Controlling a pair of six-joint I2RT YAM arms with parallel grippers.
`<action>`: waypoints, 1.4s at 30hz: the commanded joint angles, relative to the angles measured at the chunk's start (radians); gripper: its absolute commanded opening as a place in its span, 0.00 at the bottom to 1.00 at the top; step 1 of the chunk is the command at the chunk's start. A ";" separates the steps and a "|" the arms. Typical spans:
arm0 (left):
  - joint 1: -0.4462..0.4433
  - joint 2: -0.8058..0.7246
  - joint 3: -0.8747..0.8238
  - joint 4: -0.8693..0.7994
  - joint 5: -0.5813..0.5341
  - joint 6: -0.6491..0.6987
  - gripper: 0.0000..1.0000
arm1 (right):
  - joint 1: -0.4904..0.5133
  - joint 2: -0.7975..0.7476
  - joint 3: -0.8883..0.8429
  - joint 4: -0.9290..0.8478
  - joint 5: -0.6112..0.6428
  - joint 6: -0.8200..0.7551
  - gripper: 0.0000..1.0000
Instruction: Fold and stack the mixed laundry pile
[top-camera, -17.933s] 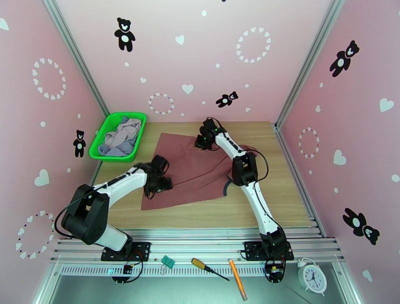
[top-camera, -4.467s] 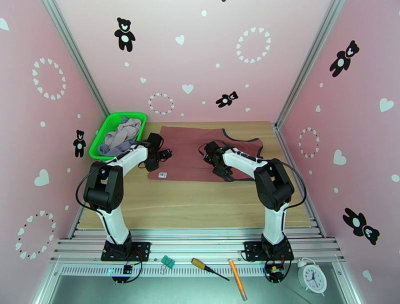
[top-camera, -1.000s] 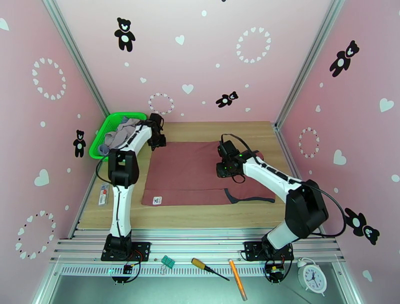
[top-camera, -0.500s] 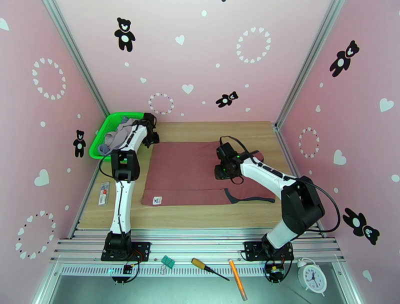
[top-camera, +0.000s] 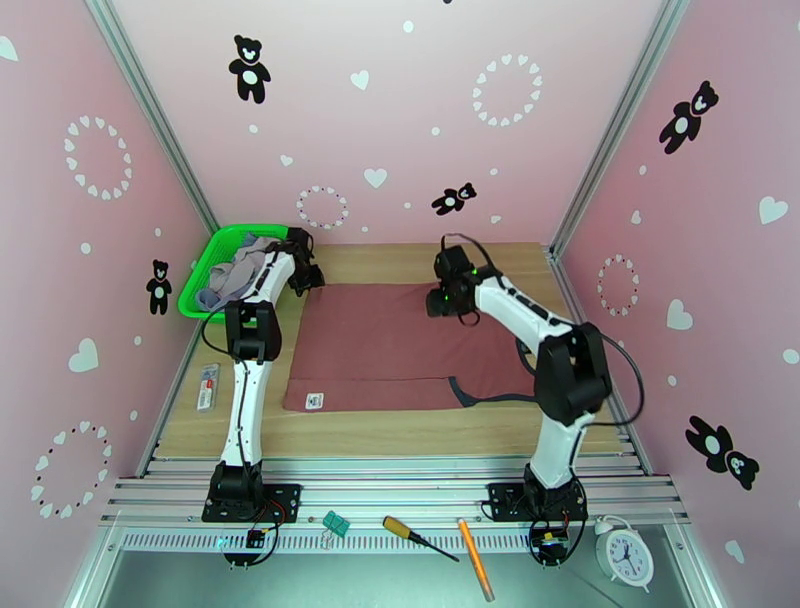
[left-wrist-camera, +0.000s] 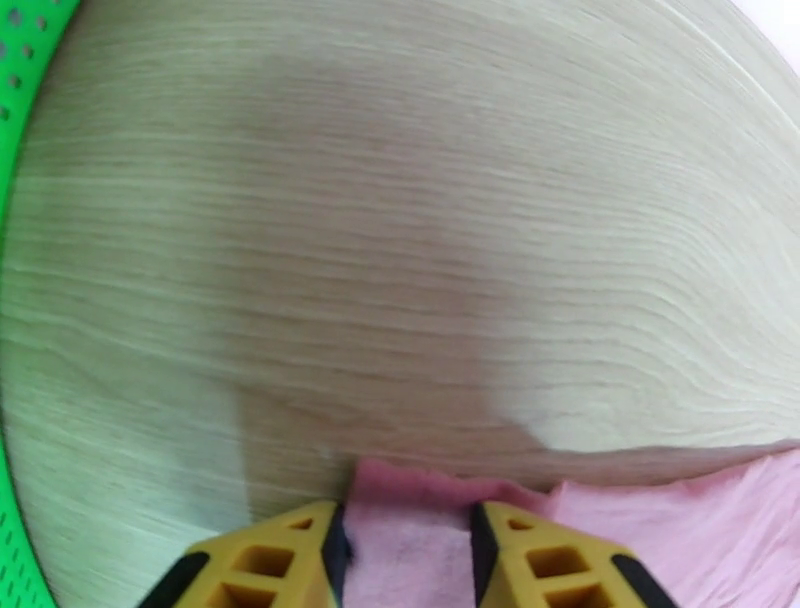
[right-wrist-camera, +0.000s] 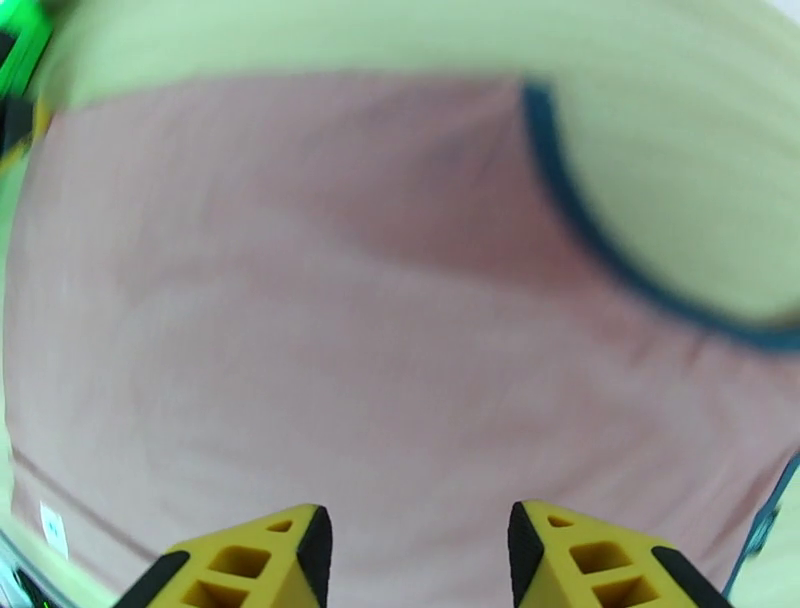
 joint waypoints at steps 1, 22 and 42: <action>-0.011 0.053 0.007 -0.005 0.086 0.005 0.32 | -0.036 0.134 0.133 -0.049 -0.004 -0.049 0.54; -0.011 0.032 -0.036 0.004 0.127 0.023 0.00 | -0.101 0.634 0.711 -0.135 -0.021 0.029 0.50; -0.011 0.029 -0.035 0.010 0.145 0.024 0.00 | -0.133 0.740 0.802 -0.139 -0.094 0.083 0.28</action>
